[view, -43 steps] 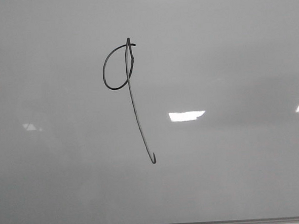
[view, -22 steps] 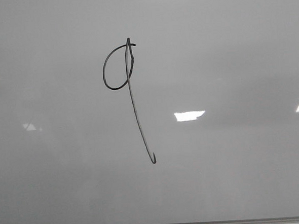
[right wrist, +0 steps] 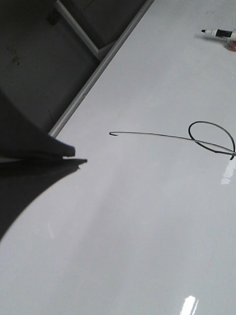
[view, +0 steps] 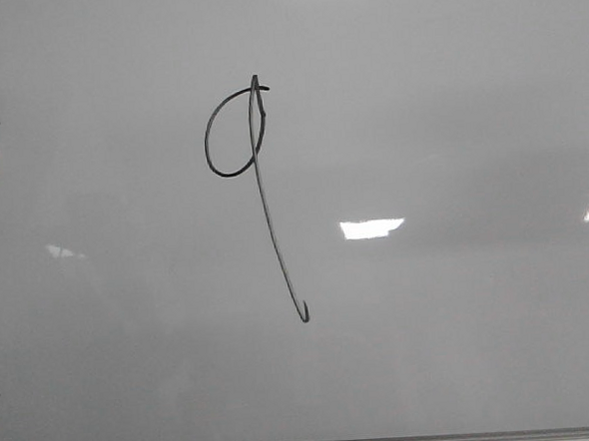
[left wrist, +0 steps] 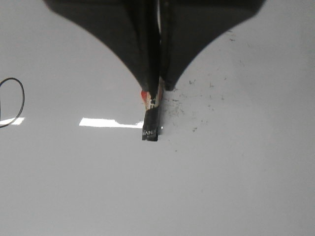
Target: Write number 9 on whiteboard
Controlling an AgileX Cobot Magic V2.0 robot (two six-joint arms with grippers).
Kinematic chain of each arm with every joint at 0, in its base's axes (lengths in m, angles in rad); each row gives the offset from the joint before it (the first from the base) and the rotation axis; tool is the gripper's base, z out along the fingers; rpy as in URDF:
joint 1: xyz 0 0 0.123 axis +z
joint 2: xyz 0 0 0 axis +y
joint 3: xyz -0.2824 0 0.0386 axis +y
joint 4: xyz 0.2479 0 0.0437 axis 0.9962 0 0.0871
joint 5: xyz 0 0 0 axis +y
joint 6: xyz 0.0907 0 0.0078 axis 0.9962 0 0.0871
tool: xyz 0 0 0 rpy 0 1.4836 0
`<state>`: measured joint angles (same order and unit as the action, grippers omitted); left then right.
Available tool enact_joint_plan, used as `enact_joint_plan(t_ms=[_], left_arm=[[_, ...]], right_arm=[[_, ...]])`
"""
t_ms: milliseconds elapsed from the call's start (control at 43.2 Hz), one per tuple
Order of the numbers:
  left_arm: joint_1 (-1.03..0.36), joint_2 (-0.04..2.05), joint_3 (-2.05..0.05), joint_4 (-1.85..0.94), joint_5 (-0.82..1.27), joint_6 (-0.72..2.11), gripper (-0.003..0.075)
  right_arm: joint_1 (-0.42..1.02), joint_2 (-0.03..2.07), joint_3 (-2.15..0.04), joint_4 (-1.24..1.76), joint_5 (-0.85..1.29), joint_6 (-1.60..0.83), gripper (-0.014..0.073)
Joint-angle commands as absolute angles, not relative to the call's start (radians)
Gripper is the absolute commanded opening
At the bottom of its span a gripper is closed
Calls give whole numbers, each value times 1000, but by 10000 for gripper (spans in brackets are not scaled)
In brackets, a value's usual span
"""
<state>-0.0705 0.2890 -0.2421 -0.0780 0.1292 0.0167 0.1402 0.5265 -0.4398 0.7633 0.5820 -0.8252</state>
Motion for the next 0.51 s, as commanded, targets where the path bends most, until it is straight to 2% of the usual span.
enact_joint_plan(t_ms=[0,301,486], left_arm=[[-79,222,-195,-51,52,-36,-19],[-61,-32,10,-51,52,-32,-19],[-31,-27,8,-49,73,-32,-19]], right_arm=[[134,528,-468,800,530,-825,-69],[134,528,-468,800,530,-825,-69],[134,528,-468,800,531,-825,-69]])
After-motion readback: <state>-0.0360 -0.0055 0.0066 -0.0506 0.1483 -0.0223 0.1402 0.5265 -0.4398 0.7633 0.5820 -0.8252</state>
